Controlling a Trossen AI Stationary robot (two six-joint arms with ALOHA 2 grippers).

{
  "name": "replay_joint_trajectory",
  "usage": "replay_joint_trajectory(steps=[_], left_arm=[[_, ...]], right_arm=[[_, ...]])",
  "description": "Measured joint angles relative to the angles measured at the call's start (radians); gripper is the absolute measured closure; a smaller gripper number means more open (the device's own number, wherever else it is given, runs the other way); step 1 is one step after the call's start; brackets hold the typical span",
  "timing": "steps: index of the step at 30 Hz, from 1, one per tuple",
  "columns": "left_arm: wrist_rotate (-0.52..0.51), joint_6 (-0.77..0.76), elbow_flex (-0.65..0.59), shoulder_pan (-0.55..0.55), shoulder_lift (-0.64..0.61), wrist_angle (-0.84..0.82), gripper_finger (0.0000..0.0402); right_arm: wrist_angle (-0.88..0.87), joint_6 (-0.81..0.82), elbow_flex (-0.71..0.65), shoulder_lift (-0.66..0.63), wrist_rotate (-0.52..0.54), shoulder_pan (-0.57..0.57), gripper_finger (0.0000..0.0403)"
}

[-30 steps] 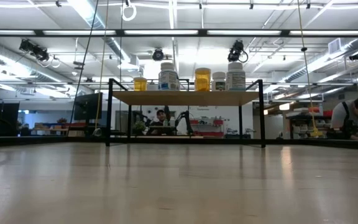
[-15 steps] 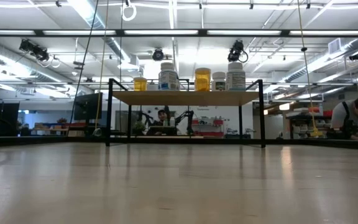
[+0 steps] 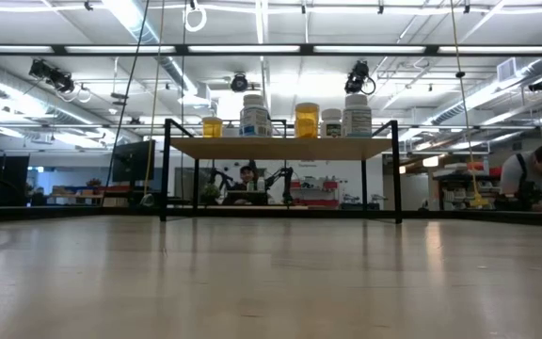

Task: Pick and place medicine bottles onto shelf by color
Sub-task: Put the pink medicine bottle on the shelf

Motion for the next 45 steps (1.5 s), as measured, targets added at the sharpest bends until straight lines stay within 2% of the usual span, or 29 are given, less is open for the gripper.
replay_joint_trajectory(steps=[15,26,31,36,39,41,45], left_arm=[[0.004,-0.012,0.000,0.000,0.003,-0.015,0.0219],[0.002,-0.028,0.001,0.000,0.001,-0.028,0.0206],[0.014,-0.042,0.001,0.008,-0.026,-0.112,0.0223],[0.034,-0.063,-0.001,0.025,-0.053,-0.229,0.0214],[0.024,-0.068,-0.002,0.029,-0.065,-0.262,0.0213],[-0.024,-0.071,-0.001,0.028,-0.085,-0.272,0.0217],[-0.031,-0.090,0.005,0.028,-0.088,-0.260,0.0220]], right_arm=[[0.001,-0.007,0.000,0.000,-0.001,0.000,0.0220],[-0.002,-0.030,0.000,0.000,-0.002,0.000,0.0217],[-0.025,-0.038,0.000,0.003,-0.029,0.000,0.0216],[-0.094,-0.060,-0.002,0.007,-0.060,0.000,0.0214],[-0.116,-0.069,-0.002,0.008,-0.065,0.000,0.0203],[-0.116,-0.079,0.000,-0.004,-0.063,0.000,0.0192],[-0.105,-0.089,0.003,-0.006,-0.067,0.001,0.0174]])
